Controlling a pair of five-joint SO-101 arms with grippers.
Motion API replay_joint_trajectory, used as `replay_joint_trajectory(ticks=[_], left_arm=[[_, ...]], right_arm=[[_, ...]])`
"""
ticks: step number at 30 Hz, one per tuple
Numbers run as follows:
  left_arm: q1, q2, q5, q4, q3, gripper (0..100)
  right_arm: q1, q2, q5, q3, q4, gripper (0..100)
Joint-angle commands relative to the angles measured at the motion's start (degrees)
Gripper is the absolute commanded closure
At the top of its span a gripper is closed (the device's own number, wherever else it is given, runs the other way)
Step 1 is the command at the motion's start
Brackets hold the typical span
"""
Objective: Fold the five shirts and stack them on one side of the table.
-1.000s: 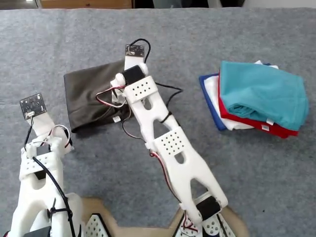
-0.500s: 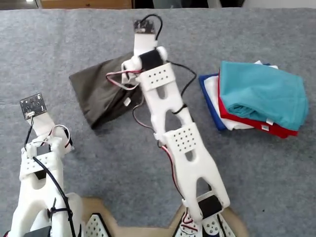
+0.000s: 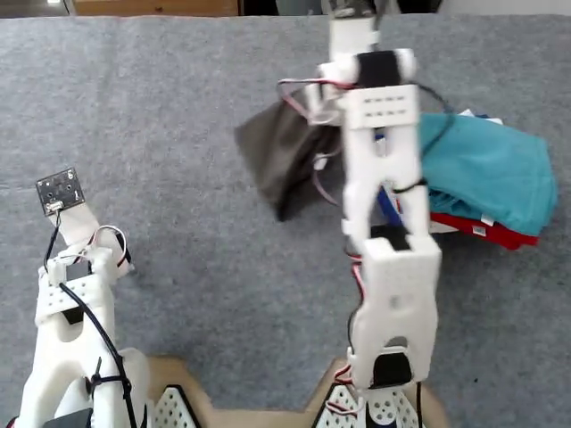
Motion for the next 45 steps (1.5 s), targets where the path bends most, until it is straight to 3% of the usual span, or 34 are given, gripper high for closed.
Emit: replay_joint_trajectory(ticks=[1,13,25,33,35,41,43,45], left_arm=[[-0.31,-1.14,0.70,-0.70,-0.13,97],[-0.31,-1.14,0.70,-0.62,-0.13,97],[-0.22,-1.14,0.70,-0.79,-0.13,97],[-0.22,-1.14,0.70,-0.79,-0.13,97],[-0.22,-1.14,0.70,-0.79,-0.13,97],[0.57,-1.14,0.62,-0.88,-0.13,97],[2.59,-1.49,-1.49,-0.53,-0.13,97],[5.49,-1.85,-6.51,-0.44,-0.04,97]], right_arm=[[5.54,-9.45,3.43,3.03,0.26,98.5],[24.62,-21.49,10.73,5.85,0.26,98.5],[41.58,-24.84,16.09,18.15,0.26,98.5],[45.19,-21.85,19.87,23.78,0.26,97.9],[45.19,-21.05,19.52,24.31,0.26,91.9],[45.19,-20.88,18.02,23.96,0.18,59.0],[45.19,-20.97,17.58,22.55,0.18,58.7],[45.27,-22.73,17.49,21.23,0.26,65.7]])
